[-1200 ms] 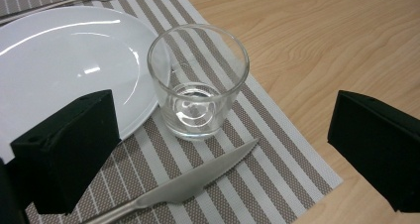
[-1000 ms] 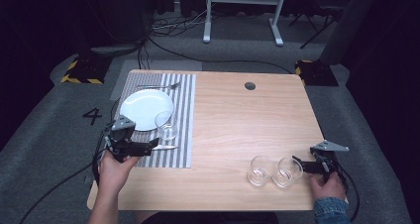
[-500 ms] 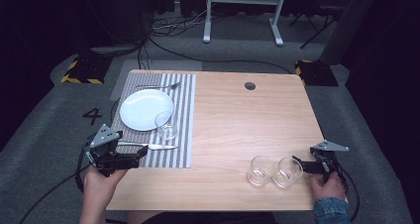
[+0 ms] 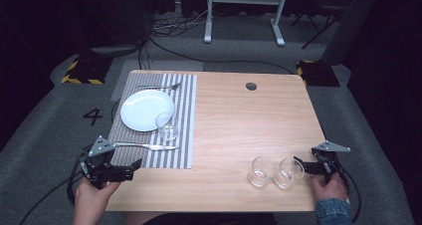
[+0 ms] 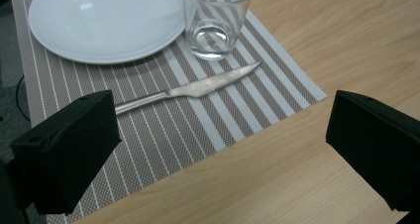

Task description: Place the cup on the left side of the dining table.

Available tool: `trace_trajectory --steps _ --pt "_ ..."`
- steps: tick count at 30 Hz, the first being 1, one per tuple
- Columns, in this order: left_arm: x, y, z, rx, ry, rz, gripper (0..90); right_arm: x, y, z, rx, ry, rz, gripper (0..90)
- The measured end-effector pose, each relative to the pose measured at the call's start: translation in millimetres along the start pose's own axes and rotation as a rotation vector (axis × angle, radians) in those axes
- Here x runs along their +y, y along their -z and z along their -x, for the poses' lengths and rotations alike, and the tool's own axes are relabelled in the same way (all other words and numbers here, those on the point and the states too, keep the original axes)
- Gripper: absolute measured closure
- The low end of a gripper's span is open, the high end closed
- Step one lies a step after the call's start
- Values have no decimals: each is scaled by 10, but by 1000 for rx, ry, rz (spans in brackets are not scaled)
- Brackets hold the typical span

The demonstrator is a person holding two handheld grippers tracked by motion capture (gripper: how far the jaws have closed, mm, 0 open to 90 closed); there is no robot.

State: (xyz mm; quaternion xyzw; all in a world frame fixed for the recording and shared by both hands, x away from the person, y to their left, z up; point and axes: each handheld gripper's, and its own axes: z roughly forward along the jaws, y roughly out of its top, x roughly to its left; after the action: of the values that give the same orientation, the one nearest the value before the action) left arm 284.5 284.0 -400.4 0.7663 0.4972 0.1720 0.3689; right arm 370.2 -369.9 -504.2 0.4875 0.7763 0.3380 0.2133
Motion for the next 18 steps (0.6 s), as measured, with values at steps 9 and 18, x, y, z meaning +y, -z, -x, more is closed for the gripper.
trace_trajectory --steps 9,18 --pt "-186 -135 -84 65 18 -129 3 2 -2 1 1 0 -1 128" --pt "-352 -271 -176 27 50 -198 4 2 -2 2 1 1 -1 128"
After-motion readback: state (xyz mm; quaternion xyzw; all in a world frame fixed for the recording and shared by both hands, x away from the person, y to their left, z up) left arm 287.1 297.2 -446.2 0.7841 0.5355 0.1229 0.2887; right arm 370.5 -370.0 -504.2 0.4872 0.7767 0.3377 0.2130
